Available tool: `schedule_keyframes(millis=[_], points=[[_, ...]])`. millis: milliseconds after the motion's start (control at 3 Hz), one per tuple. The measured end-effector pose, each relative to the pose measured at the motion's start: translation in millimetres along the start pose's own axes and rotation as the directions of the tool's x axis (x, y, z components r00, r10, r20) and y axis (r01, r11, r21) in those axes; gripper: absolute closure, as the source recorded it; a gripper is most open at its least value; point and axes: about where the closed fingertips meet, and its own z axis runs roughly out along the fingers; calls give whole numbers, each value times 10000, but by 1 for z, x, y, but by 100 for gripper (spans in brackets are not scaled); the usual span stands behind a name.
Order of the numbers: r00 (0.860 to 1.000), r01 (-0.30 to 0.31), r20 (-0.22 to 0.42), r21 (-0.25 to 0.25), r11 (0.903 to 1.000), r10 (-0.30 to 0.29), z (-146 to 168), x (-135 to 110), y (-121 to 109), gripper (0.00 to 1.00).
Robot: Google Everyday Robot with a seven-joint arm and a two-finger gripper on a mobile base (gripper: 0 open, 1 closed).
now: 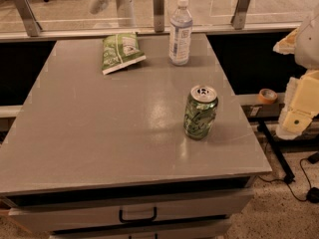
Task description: Pick green can
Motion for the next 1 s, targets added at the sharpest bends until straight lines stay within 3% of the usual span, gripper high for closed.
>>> schedule_keyframes(millis=[333, 667, 1000], points=[[10000, 0, 2, 1, 10000, 0, 0, 0, 0, 0], [9956, -82, 927, -364, 9993, 115, 11, -6, -1, 0], [9612, -15, 2740, -1095, 9940, 316, 45, -17, 0, 0]])
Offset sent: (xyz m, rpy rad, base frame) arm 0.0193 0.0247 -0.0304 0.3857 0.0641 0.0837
